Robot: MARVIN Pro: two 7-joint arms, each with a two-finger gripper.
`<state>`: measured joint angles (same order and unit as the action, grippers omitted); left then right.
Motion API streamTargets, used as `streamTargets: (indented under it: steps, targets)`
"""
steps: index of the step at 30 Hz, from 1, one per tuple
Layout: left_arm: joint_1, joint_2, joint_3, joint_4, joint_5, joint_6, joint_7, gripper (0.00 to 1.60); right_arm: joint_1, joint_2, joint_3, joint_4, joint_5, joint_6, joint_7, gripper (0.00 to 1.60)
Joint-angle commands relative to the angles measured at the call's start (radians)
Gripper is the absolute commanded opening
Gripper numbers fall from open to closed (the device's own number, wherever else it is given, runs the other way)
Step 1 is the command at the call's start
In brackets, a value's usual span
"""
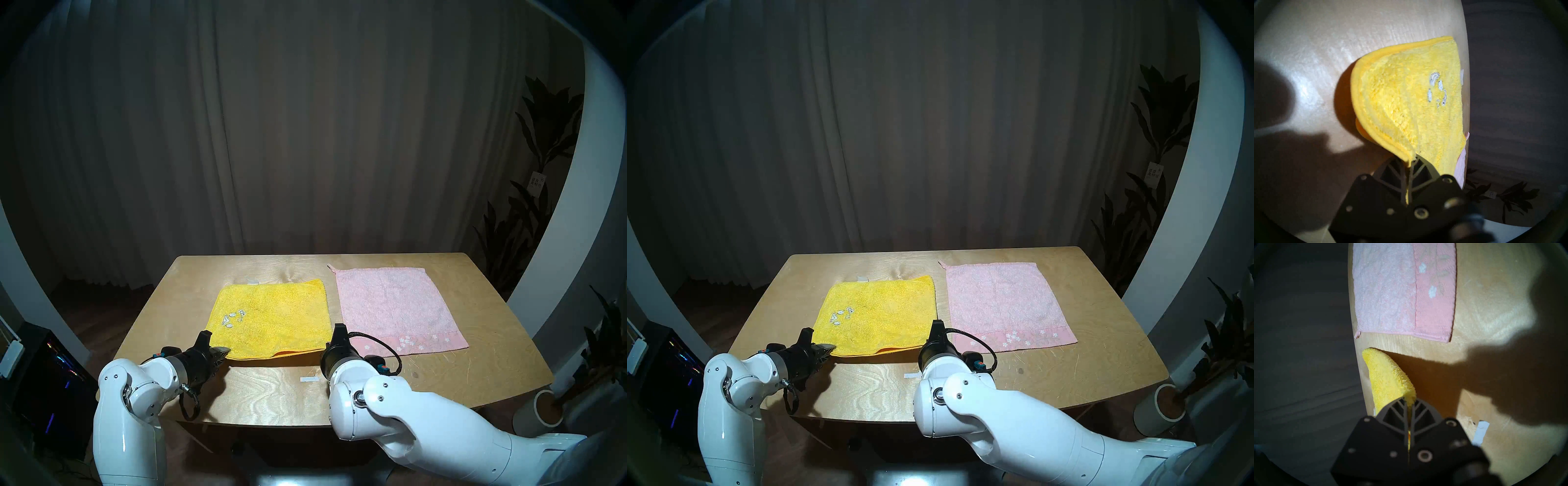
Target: Fold each towel twice and stack them on table
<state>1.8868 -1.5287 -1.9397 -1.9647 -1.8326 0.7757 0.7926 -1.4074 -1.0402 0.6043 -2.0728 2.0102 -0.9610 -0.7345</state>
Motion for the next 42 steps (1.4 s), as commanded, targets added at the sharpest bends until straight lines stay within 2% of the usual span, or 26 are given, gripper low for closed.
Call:
streamTargets:
  steps: [1, 9, 14, 17, 23, 27, 34, 35, 42]
  targets:
    - [0.013, 0.000, -0.008, -0.072, -0.035, 0.012, 0.019, 0.00, -0.004, 0.082, 0.045, -0.112, 0.037, 0.012, -0.046, 0.00]
    - [0.032, -0.005, -0.012, -0.131, -0.067, 0.025, 0.071, 0.00, -0.003, 0.164, 0.110, -0.220, 0.119, 0.027, -0.153, 0.00]
    - [0.042, -0.006, -0.015, -0.164, -0.097, 0.037, 0.099, 0.00, 0.006, 0.186, 0.144, -0.246, 0.148, 0.031, -0.189, 0.00]
    - [0.030, -0.011, -0.009, -0.164, -0.112, 0.036, 0.110, 0.00, 0.015, 0.187, 0.159, -0.230, 0.160, 0.030, -0.188, 0.00]
    - [-0.052, -0.011, 0.030, -0.130, -0.084, 0.021, 0.119, 0.00, 0.049, 0.162, 0.157, -0.172, 0.166, 0.044, -0.177, 0.00]
    - [-0.097, 0.020, 0.057, -0.095, -0.053, -0.011, 0.101, 0.00, 0.077, 0.123, 0.155, -0.119, 0.177, 0.037, -0.184, 0.00]
    - [-0.178, 0.053, 0.064, -0.060, -0.031, -0.059, 0.079, 0.00, 0.118, 0.082, 0.160, -0.057, 0.189, 0.043, -0.176, 0.00]
    - [-0.170, 0.063, 0.070, -0.063, -0.028, -0.068, 0.071, 0.00, 0.123, 0.073, 0.163, -0.049, 0.191, 0.041, -0.172, 0.00]
    - [-0.257, 0.082, 0.117, 0.018, 0.009, -0.101, 0.073, 0.00, 0.203, 0.007, 0.159, 0.042, 0.187, 0.056, -0.179, 0.00]
